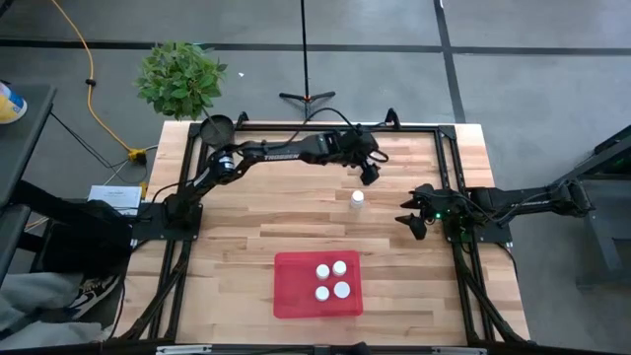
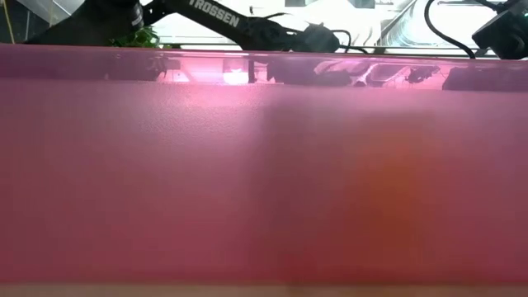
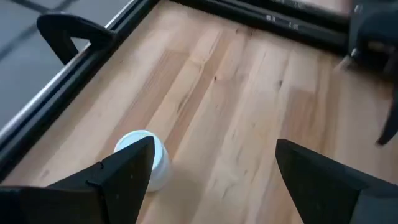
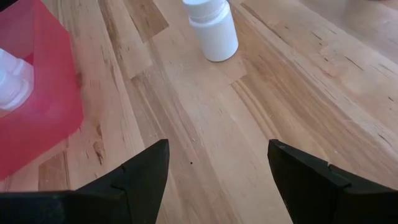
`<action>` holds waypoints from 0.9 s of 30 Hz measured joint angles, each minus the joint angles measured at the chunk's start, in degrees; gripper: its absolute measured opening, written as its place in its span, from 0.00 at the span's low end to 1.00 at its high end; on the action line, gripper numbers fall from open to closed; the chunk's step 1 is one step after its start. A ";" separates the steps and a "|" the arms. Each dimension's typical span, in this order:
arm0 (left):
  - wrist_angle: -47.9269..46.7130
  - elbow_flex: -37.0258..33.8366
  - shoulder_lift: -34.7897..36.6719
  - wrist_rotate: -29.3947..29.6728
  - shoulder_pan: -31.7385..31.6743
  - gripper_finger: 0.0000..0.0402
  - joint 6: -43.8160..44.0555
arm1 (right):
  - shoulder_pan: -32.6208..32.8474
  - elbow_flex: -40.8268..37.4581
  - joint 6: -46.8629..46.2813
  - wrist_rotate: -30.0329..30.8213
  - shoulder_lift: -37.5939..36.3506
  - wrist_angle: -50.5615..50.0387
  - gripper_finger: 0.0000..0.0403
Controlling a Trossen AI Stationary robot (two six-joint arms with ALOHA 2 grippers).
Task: Pick and place pill bottles into a basket
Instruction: Put the white pill bottle into the pink bin
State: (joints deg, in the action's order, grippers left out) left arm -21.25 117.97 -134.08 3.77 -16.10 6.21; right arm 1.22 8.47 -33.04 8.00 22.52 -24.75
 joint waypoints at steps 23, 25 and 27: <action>2.60 0.08 -0.64 6.11 -1.83 0.91 4.26 | 0.00 0.00 -0.03 -0.01 0.00 -0.01 0.65; 2.23 -0.02 -0.94 5.38 -2.38 0.91 4.87 | 0.00 0.00 -0.18 -0.01 0.00 -0.01 0.65; 3.42 0.00 -1.48 5.09 -2.51 0.91 5.08 | -0.01 0.00 -0.20 -0.01 0.00 -0.03 0.65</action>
State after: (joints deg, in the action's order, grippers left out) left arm -17.83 117.97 -135.56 8.86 -18.61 11.28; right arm 1.21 8.47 -33.23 7.99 22.52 -24.77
